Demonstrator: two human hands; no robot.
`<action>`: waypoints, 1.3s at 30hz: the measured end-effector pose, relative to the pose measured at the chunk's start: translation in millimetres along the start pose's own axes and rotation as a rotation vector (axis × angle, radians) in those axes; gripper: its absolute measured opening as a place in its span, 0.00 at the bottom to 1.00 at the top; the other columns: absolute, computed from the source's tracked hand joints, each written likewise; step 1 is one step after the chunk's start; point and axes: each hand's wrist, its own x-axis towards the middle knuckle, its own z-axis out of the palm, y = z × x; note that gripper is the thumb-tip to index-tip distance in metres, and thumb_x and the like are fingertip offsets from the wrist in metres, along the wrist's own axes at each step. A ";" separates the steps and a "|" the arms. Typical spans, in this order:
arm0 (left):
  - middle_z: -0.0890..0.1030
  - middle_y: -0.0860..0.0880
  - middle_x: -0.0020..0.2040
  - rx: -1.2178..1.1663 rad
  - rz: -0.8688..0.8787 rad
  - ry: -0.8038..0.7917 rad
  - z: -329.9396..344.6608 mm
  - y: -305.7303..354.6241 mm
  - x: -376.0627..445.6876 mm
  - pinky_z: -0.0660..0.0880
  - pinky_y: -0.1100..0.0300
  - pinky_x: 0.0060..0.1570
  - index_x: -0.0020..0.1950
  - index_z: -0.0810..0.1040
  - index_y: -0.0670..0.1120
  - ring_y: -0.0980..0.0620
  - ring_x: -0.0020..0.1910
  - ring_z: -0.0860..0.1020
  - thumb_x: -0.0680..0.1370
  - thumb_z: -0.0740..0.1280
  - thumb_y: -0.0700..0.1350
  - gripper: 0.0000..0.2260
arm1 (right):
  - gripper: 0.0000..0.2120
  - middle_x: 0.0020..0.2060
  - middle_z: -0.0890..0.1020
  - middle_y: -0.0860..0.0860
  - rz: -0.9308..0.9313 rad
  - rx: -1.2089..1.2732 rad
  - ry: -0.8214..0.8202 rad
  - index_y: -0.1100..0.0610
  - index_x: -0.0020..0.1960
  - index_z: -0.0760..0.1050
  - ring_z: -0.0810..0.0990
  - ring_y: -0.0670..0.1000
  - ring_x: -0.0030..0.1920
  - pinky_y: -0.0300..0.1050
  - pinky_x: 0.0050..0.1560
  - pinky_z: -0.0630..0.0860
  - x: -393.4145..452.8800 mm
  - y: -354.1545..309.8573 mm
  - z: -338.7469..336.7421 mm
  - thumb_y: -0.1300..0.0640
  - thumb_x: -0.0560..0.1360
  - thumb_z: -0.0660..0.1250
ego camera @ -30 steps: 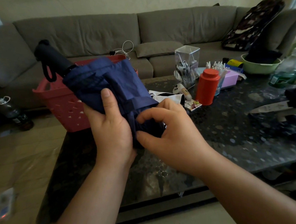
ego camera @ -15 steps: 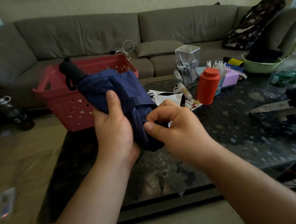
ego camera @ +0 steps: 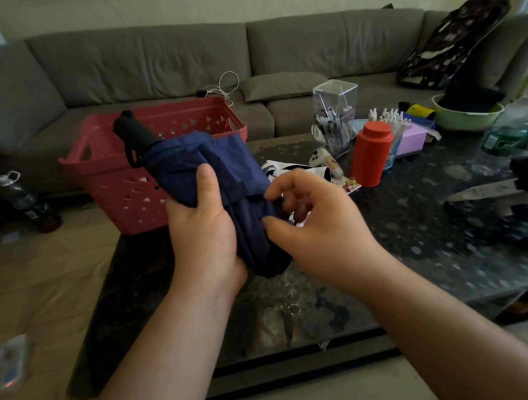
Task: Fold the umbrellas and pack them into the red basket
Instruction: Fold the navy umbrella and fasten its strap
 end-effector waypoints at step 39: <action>0.87 0.37 0.50 -0.027 -0.608 -0.480 -10.1 1.4 -0.8 0.85 0.46 0.45 0.48 0.89 0.38 0.42 0.41 0.87 0.69 0.68 0.48 0.18 | 0.16 0.27 0.80 0.48 0.086 0.085 -0.167 0.56 0.36 0.80 0.75 0.43 0.30 0.39 0.33 0.73 21.8 24.2 -15.1 0.46 0.75 0.77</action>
